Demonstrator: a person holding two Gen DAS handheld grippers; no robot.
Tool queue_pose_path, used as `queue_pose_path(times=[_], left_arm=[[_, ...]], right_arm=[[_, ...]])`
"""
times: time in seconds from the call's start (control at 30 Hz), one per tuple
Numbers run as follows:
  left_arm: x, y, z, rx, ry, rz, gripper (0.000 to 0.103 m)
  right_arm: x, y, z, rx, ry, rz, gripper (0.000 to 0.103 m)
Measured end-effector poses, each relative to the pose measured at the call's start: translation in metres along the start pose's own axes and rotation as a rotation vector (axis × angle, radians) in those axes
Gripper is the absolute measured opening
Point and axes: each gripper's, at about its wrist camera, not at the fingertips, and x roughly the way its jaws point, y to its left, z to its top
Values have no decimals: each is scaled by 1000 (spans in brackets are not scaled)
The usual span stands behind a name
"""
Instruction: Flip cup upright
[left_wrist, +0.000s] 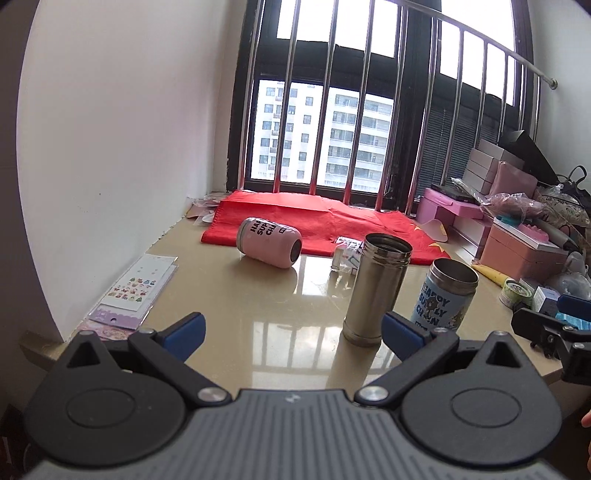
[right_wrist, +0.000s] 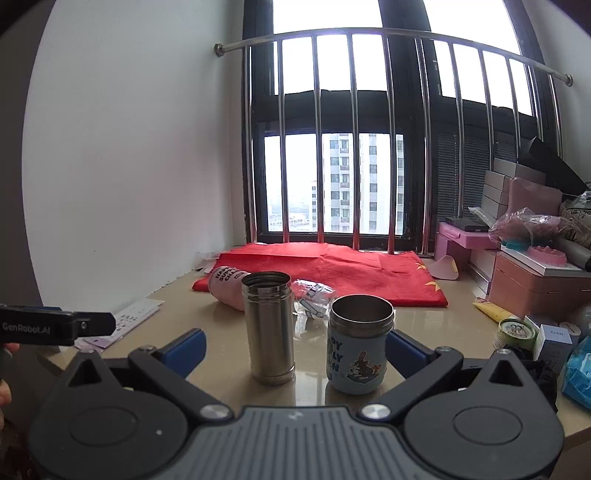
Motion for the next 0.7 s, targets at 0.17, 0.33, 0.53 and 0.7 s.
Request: queue_pose_path(times=[0.17,0.33,0.53,0.7], left_arm=[[-27,-11,-26,34,-30,-10,103],[-40,-17,-37,57,-52,-26,103],[-44,-22,-40,81,-66,-32,103],[-43,-20,-42,80,-64,-36,103]], right_arm=[[-36,-1,-23,-2,-4,-27,103],[-43,-4,-34,14,7,-31,103],[-42,-3,-37,12,14,-37,103],[-40,-1,-38,9,18,-32,103]])
